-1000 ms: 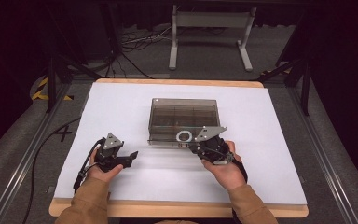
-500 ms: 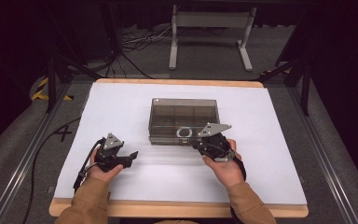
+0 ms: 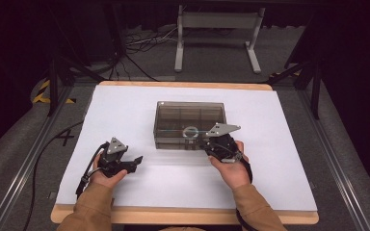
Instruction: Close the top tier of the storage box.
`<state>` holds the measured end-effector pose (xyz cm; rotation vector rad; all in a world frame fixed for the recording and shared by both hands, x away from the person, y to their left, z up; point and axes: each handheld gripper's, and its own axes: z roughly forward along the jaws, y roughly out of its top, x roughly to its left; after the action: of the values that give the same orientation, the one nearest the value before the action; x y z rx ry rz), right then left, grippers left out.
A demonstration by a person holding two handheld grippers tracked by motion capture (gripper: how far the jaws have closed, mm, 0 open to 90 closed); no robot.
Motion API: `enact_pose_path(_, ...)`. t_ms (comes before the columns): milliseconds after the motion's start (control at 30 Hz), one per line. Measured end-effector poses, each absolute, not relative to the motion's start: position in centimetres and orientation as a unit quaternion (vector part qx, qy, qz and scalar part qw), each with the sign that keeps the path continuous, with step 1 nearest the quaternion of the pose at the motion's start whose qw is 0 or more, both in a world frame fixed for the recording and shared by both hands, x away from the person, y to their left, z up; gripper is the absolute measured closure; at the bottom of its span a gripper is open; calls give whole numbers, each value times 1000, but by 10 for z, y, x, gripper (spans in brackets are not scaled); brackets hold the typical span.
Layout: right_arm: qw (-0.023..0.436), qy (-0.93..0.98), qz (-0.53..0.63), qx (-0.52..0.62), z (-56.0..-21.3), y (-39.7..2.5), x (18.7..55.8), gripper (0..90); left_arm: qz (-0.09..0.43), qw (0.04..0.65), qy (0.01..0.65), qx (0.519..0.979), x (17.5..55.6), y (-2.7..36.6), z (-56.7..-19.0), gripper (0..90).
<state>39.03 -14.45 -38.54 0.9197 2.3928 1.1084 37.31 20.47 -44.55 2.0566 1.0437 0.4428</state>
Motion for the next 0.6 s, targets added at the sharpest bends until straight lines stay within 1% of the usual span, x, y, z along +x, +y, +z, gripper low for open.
enact_pose_path(467, 186, 835, 396, 334, -386, -144, 400, 900, 175, 387, 410, 807, 373, 205, -445, 295)
enact_pose_path(600, 181, 832, 401, 339, -387, -144, 402, 900, 174, 387, 410, 807, 373, 205, -446, 294)
